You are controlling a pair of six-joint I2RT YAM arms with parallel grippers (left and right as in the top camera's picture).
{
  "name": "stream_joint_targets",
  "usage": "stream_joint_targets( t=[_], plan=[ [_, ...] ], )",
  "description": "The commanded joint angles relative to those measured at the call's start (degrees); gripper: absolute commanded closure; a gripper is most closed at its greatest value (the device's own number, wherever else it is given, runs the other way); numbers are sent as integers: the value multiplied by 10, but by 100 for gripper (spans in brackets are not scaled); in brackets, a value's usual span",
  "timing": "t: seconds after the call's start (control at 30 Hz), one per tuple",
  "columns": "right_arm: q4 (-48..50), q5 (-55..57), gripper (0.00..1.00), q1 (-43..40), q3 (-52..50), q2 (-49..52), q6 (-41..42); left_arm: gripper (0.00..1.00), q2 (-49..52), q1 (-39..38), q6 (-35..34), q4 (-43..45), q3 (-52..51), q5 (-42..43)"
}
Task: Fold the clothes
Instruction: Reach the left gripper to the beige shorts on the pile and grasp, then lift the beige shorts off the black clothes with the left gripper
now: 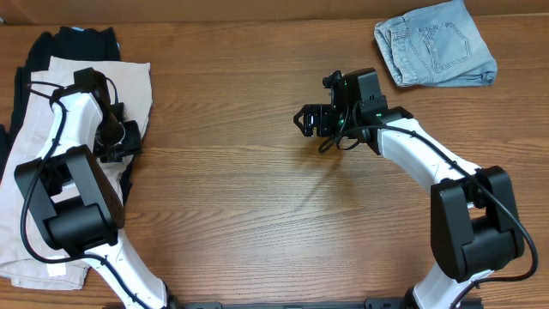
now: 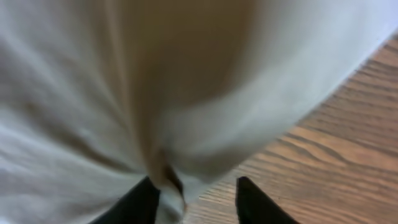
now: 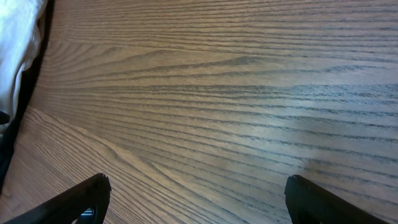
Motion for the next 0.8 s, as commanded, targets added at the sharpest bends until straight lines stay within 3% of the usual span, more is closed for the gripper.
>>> stream_joint_targets(
  t=[0.0,0.03,0.07,0.37,0.57,0.77],
  plan=[
    [5,3,7,0,1,-1,-1,82,5,-4,-3,-2,22,8],
    [5,4,7,0,1,-1,-1,93,5,-4,-3,-9,31,8],
    [5,4,7,0,1,-1,-1,96,5,-4,-4,-16,39,9],
    [5,3,15,0,1,-1,-1,96,5,-42,-16,-170,195,59],
    [-8,-6,30,-5,10,-7,8,96,5,-108,-16,-182,203,95],
    [-67,-16,30,-41,30,-53,27,96,5,-207,-15,-175,203,96]
  ],
)
